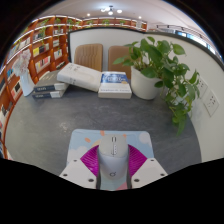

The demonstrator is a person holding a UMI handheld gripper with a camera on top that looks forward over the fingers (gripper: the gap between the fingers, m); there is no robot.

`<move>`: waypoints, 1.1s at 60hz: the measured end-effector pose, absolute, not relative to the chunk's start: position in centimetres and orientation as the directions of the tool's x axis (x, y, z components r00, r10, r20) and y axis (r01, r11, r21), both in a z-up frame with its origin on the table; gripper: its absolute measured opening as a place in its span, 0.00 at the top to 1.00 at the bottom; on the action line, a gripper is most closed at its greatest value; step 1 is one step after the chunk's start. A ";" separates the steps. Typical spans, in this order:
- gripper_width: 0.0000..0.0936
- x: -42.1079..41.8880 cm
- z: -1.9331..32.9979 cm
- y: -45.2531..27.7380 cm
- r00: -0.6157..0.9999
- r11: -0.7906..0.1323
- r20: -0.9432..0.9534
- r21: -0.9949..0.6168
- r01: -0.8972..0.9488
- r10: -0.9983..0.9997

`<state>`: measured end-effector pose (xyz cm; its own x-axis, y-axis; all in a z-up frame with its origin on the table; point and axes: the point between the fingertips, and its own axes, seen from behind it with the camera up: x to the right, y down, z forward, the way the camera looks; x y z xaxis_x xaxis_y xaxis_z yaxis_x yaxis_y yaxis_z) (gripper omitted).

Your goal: Arrange mouse

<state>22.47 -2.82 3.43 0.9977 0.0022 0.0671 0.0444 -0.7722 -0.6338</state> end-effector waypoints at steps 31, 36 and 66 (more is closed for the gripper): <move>0.43 21.9 -1.2 -3.9 1.000 -0.806 -0.013 -0.593 0.000 0.009; 0.21 22.4 -0.8 -4.3 1.000 -0.815 0.020 -0.579 0.007 -0.006; 0.10 18.4 21.1 -10.8 0.995 -0.599 0.084 -0.800 0.035 -0.054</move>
